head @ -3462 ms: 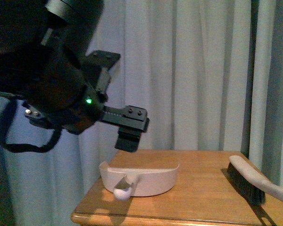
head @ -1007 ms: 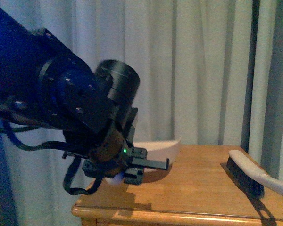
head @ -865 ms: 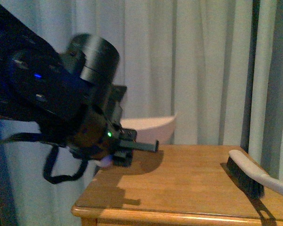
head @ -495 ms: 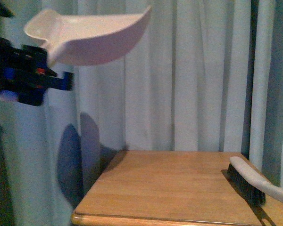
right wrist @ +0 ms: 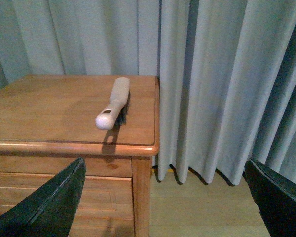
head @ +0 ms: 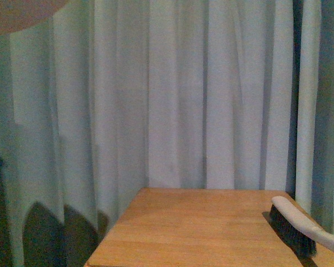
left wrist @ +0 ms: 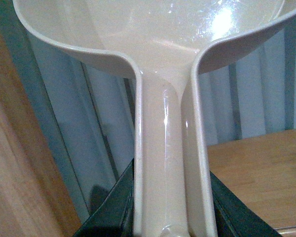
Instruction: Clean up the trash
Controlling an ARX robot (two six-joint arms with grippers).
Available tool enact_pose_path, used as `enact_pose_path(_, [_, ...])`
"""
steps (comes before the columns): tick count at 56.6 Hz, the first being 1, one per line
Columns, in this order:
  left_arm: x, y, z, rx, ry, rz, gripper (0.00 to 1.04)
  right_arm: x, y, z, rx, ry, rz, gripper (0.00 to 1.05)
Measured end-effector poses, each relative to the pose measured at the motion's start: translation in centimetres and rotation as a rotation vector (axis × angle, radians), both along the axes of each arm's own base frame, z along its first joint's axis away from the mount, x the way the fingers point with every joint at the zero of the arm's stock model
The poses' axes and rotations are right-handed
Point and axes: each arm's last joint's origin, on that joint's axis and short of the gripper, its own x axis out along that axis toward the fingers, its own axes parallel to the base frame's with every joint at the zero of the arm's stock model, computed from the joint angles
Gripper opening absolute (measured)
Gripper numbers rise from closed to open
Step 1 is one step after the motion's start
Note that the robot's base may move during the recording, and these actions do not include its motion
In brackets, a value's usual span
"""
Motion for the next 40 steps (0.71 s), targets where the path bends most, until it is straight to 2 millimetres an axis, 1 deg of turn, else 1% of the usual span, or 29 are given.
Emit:
enact_pose_path(10, [-3.3,1.9,-1.6,-0.011,0.012,-0.034,0.27,0.0,0.0,0.0,0.0,0.0,0.0,0.97])
enact_pose_path(18, [-4.7,2.7,-2.7,-0.034,0.044,-0.001,0.27,0.0,0.0,0.0,-0.004,-0.001,-0.008,0.97])
enact_pose_path(22, [-4.8,2.8,-2.9,-0.049,0.048,0.011,0.27,0.4,0.2,0.4,-0.067,-0.016,-0.197,0.97])
enact_pose_path(23, [-4.9,2.8,-2.9,-0.052,0.048,0.011,0.27,0.5,0.3,0.4,-0.086,-0.002,-0.277,0.97])
enact_pose_path(28, [-4.9,2.8,-2.9,-0.054,0.049,0.008,0.27,1.2,0.8,0.0,-0.159,0.106,-0.415,0.97])
enact_pose_path(30, [-4.9,2.8,-2.9,-0.054,0.049,0.007,0.27,1.5,0.9,0.1,-0.177,0.136,-0.434,0.97])
enact_pose_path(34, [-4.9,2.8,-2.9,-0.054,0.049,0.008,0.27,2.3,1.1,0.6,-0.193,0.195,-0.411,0.97])
enact_pose_path(38, [-4.9,2.8,-2.9,-0.055,0.048,0.008,0.27,3.5,1.5,2.4,-0.178,0.208,-0.359,0.97])
enact_pose_path(40, [-4.9,2.8,-2.9,-0.056,0.048,0.008,0.27,4.3,1.7,3.6,-0.16,0.214,-0.333,0.97])
